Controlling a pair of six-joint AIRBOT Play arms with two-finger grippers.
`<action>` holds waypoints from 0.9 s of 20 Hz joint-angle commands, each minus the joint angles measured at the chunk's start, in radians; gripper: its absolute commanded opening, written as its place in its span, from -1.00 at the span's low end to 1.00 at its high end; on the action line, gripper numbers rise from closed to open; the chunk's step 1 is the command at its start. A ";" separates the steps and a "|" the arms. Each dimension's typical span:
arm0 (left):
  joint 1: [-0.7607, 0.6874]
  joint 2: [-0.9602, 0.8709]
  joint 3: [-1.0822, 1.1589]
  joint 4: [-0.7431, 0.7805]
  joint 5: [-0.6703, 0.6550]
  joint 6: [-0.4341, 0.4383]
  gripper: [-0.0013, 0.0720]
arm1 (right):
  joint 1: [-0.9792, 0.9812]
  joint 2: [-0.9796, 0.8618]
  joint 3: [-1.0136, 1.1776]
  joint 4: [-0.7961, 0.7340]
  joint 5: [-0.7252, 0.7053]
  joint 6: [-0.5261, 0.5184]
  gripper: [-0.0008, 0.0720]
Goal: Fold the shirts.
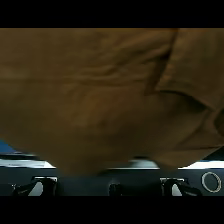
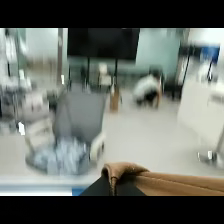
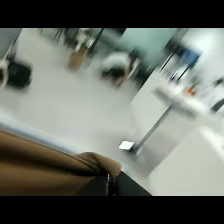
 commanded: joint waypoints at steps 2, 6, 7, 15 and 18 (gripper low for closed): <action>-0.004 -0.223 -0.183 0.013 -0.287 0.032 -0.89 | 0.001 -0.350 -0.015 -0.006 0.453 -0.013 -0.86; -0.046 -0.501 -0.472 0.014 -0.192 0.118 -0.89 | 0.076 -0.774 -0.080 0.006 0.402 -0.006 -0.86; -0.051 -0.586 -0.496 0.011 -0.144 0.117 -0.89 | 0.097 -0.873 -0.080 0.019 0.348 0.011 -0.86; -0.072 -0.974 -0.351 -0.056 0.108 0.184 -0.88 | 0.116 -1.096 -0.079 0.127 -0.165 0.201 -0.86; -0.068 -0.973 -0.322 -0.059 0.092 0.186 -0.88 | 0.116 -1.091 -0.055 0.128 -0.086 0.197 -0.86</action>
